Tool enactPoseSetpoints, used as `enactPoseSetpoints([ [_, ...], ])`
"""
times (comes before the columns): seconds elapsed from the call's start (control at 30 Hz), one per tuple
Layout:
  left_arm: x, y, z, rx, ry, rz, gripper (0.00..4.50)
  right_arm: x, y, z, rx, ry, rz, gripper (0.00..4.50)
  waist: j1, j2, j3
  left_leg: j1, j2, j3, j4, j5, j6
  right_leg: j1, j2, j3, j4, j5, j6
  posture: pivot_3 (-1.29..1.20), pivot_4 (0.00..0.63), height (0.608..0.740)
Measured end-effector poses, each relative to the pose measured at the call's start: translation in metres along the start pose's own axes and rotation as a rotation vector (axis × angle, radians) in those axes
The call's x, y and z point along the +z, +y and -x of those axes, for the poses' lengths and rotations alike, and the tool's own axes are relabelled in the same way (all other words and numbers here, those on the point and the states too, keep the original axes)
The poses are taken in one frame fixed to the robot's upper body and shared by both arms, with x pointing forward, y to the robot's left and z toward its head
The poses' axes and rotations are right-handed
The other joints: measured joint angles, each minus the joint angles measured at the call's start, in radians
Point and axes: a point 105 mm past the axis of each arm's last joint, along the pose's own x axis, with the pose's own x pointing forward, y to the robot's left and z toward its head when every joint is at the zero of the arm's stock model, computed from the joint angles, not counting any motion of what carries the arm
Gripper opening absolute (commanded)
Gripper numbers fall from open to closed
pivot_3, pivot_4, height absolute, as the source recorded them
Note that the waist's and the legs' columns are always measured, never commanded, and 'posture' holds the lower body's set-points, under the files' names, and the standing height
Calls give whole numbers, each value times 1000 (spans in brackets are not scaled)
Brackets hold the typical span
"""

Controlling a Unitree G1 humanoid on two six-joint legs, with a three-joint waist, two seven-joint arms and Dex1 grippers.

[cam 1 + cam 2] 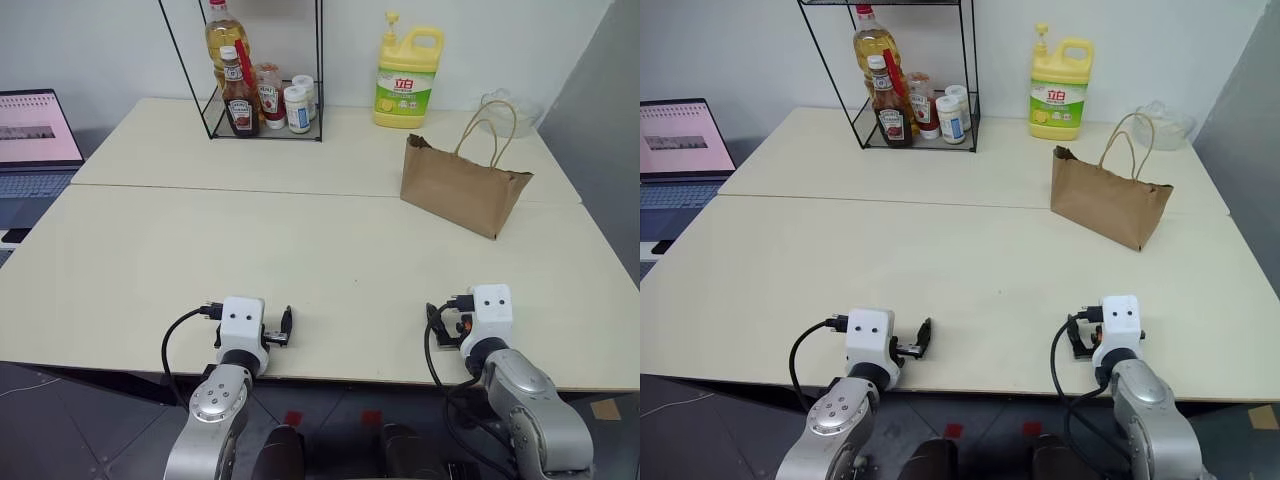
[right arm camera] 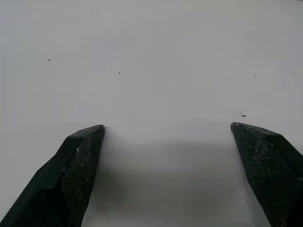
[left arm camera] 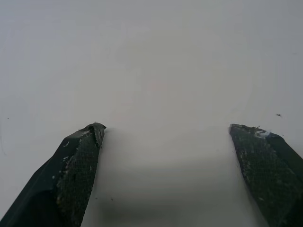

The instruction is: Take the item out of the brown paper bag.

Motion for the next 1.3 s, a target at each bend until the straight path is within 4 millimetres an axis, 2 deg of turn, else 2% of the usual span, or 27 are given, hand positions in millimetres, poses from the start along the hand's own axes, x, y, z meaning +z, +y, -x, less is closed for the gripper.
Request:
enactPoseSetpoints([
  [0.5, 2, -2, -7, -11, -8, 6, 4487, 0, -4, 0, -12, 0, 8, 4500, 3, 0, 0, 0, 0, 0, 0, 0, 0, 0, 0, 0, 0, 0, 0, 0, 150, 740],
  [0.6, 6, -7, -15, -77, -10, 3, 4487, 4, -7, -2, -10, -3, 91, 4500, 4, 0, 0, 0, 0, 0, 1, 0, 0, 1, 0, 0, 0, 1, 1, 0, 150, 740],
  [0.67, 15, -13, -27, -166, -11, -12, 4487, 16, -8, -8, 16, -25, 182, 4500, 5, 0, 0, -1, -1, 0, 2, 0, 0, 0, 0, 0, 0, 2, 2, 0, 150, 740],
  [0.73, 43, -27, -42, -330, -57, -71, 4487, 45, -14, -21, 40, -84, 262, 4500, 4, -1, 5, -2, -1, 0, 4, 2, 2, -1, 1, 0, 1, 5, 3, 0, 150, 740],
  [0.77, 68, -34, -46, -405, -121, -108, 4487, 69, -21, -25, 25, -141, 293, 4500, 4, 0, 7, -4, -1, 0, 3, 2, 3, -2, 1, 0, -1, 7, 3, 0, 150, 740],
  [0.83, 109, -45, -46, -534, -224, -177, 4487, 107, -36, -29, -5, -226, 334, 4500, 4, -1, 7, -2, -1, 0, 3, 2, 3, 0, 1, 0, -1, 7, 2, 0, 150, 740],
  [0.9, 136, -50, -46, -623, -281, -220, 4487, 133, -50, -34, -38, -273, 335, 4500, 4, -1, 6, -2, -1, 0, 2, 2, 2, 0, 1, 0, -2, 6, 1, 0, 150, 740],
  [1.03, 167, -53, -51, -753, -307, -293, 4487, 161, -70, -50, -55, -282, 338, 4500, 3, -1, 7, -7, -1, 2, 0, 2, 2, -5, 0, 0, -2, 6, 0, 0, 150, 740],
  [1.17, 204, -57, -47, -853, -396, -391, 4487, 189, -83, -63, -73, -306, 368, 4500, 4, 0, 7, -8, -1, 3, 2, 2, 2, -5, -1, 0, -2, 6, 0, 0, 150, 740],
  [1.3, 221, -59, -51, -879, -444, -432, 4487, 204, -88, -79, -88, -299, 382, 4500, 2, 0, 7, -8, -1, 3, 3, 2, 2, -5, -1, 0, -1, 6, 0, 0, 150, 740],
])
